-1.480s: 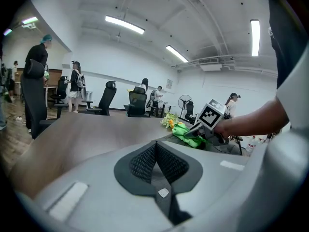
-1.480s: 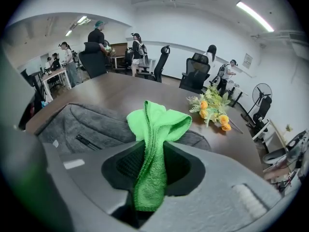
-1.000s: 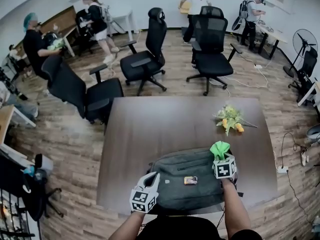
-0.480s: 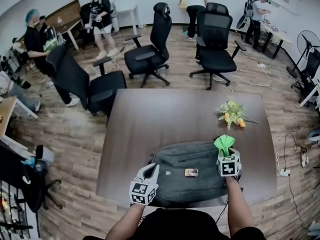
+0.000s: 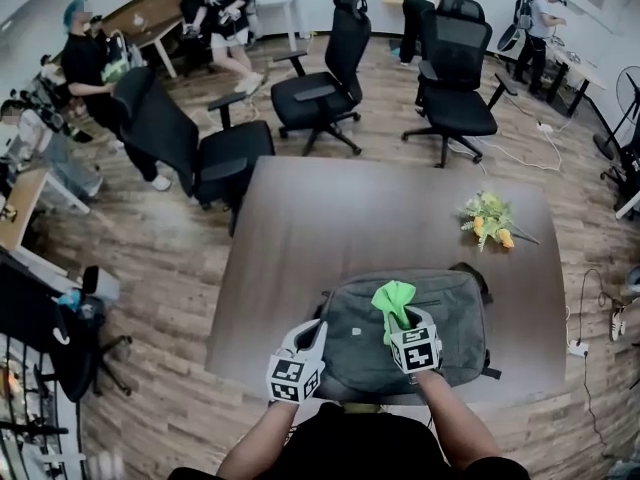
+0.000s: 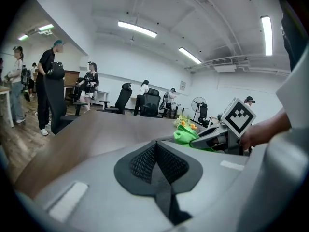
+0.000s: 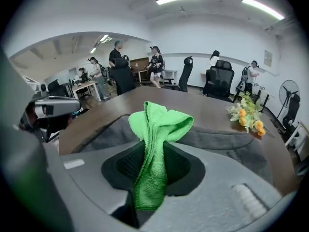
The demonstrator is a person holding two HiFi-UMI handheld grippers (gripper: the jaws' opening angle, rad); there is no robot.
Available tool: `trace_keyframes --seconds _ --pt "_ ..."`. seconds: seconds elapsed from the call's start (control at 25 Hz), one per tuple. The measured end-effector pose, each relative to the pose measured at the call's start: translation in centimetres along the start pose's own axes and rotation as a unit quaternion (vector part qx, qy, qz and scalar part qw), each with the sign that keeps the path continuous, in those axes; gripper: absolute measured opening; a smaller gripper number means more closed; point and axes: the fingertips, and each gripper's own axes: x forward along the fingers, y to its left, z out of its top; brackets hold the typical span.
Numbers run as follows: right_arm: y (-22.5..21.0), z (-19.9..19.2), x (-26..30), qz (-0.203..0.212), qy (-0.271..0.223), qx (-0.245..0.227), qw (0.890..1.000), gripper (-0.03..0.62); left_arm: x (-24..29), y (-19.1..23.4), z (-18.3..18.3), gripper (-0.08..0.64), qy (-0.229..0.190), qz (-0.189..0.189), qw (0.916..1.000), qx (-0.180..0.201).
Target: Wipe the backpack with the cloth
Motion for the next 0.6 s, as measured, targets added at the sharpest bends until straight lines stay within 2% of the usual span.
trace_keyframes --seconds 0.32,0.6 --pt "9.5 -0.1 3.0 0.082 0.012 -0.022 0.996 0.107 -2.8 2.4 -1.8 0.015 0.018 0.024 0.9995 -0.003" --pt "13.7 -1.0 4.8 0.098 0.027 -0.038 0.994 0.107 -5.3 4.0 -3.8 0.015 0.044 0.035 0.9983 0.017"
